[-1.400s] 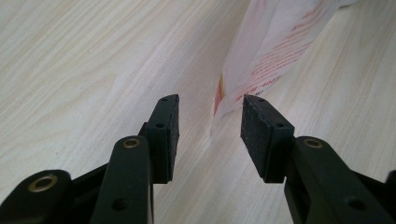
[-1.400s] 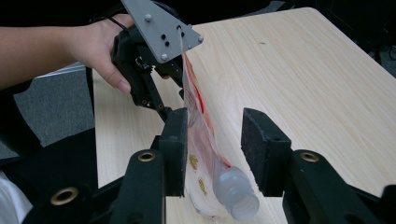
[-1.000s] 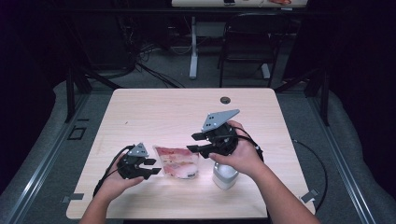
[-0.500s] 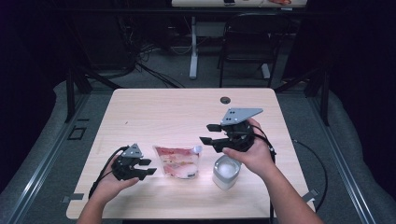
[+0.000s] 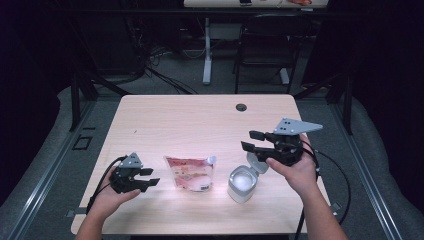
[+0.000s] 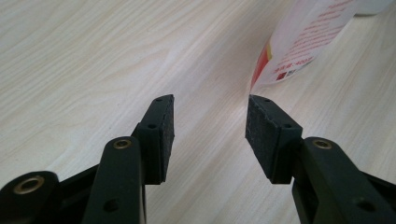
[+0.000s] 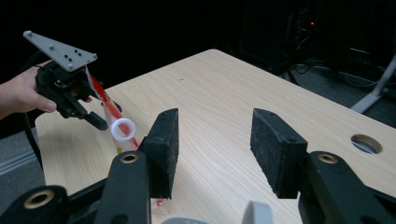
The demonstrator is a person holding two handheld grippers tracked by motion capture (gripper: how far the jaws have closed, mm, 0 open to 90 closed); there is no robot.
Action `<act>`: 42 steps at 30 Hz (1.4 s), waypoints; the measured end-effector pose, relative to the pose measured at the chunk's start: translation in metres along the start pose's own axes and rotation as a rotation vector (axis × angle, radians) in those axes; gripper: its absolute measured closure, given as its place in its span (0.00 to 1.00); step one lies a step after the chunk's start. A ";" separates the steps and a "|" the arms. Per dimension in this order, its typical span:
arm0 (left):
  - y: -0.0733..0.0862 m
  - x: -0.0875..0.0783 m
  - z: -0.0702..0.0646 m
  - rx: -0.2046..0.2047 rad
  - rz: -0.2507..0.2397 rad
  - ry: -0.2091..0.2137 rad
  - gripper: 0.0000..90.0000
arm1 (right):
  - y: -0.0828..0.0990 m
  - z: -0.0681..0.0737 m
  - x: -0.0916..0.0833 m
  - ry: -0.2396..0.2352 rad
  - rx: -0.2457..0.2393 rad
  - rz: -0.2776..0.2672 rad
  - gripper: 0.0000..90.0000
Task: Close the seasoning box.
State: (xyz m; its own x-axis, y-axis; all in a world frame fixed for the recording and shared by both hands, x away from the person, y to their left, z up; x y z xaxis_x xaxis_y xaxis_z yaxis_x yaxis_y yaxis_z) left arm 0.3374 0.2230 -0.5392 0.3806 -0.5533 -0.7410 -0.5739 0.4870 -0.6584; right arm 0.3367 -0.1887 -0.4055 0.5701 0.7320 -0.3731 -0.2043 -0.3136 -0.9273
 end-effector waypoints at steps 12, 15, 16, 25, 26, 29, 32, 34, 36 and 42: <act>0.001 0.005 0.009 -0.008 0.008 -0.099 0.50 | 0.039 -0.023 -0.034 0.123 0.116 -0.077 0.55; 0.003 0.006 0.008 -0.004 0.018 -0.116 0.50 | 0.050 -0.029 -0.038 0.151 0.149 -0.104 0.57; 0.004 0.006 0.007 -0.006 0.018 -0.119 0.49 | 0.053 -0.032 -0.039 0.156 0.158 -0.098 0.59; 0.014 0.004 -0.003 -0.027 0.016 -0.143 0.50 | 0.068 -0.042 -0.051 0.232 0.170 -0.089 0.78; 0.016 0.004 -0.004 -0.037 0.014 -0.149 0.50 | 0.070 -0.042 -0.051 0.240 0.168 -0.077 0.79; 0.018 0.006 -0.006 -0.067 0.010 -0.163 0.50 | 0.076 -0.043 -0.048 0.247 0.173 -0.068 0.81; 0.020 0.008 -0.006 -0.087 0.008 -0.158 0.50 | 0.081 -0.044 -0.047 0.252 0.186 -0.064 0.83; 0.021 0.011 -0.005 -0.093 0.006 -0.153 0.50 | 0.088 -0.045 -0.046 0.252 0.201 -0.054 0.86; 0.023 0.014 -0.004 -0.105 0.000 -0.140 0.50 | 0.092 -0.045 -0.044 0.254 0.208 -0.052 0.87; 0.028 0.014 0.000 -0.119 -0.009 -0.168 0.51 | 0.102 -0.046 -0.039 0.265 0.215 -0.037 0.91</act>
State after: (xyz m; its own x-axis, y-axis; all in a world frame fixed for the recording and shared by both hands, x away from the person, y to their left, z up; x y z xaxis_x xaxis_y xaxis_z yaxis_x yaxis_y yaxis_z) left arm 0.3265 0.2292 -0.5676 0.4956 -0.4318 -0.7536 -0.6482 0.3936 -0.6518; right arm 0.3305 -0.2773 -0.4839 0.7617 0.5486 -0.3446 -0.3264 -0.1346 -0.9356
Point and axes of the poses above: each handheld gripper's, and its own axes: x roughly forward along the jaws, y roughly out of its underside, z roughly to its left, the point moved 3 cm from there along x, roughly forward along the jaws, and after that the axes turned 6 degrees about -x, right-handed, at the moved point
